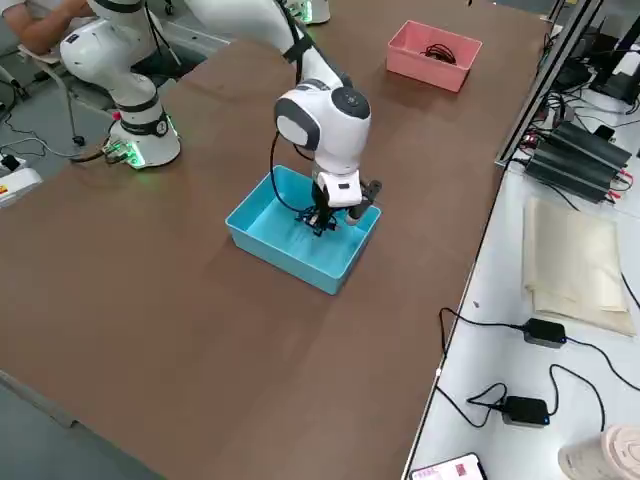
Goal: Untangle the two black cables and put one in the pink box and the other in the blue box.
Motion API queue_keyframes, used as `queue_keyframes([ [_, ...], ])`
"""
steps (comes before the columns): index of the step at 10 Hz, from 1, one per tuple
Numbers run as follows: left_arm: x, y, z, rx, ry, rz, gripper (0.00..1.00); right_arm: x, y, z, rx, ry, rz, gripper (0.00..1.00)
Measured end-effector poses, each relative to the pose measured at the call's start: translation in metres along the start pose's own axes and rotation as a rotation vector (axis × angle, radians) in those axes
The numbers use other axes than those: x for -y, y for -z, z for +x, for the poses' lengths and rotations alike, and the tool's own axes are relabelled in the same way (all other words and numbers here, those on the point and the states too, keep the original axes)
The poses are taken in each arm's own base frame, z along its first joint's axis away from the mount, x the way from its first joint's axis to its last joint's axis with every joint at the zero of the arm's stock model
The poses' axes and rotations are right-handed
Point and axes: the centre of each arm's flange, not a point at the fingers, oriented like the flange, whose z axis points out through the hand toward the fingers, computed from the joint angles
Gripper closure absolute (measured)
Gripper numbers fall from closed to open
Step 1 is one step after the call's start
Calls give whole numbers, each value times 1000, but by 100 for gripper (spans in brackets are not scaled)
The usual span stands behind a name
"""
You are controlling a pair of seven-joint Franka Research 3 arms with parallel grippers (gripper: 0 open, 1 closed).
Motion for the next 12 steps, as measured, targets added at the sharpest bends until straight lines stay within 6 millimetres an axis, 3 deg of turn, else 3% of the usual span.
queue_keyframes([
  [4,31,84,-4,-33,-365,36,0,13,4,3,-15,20,-2,4],
  [5,37,100,0,2,-458,62,0,17,12,5,-29,27,-3,0],
  [7,44,127,30,83,-671,93,0,21,50,4,-80,25,-2,0],
  [9,46,144,44,107,-926,85,0,28,107,-9,-66,26,4,0],
  [12,50,160,28,97,-1243,57,0,41,211,-41,-44,15,14,0],
])
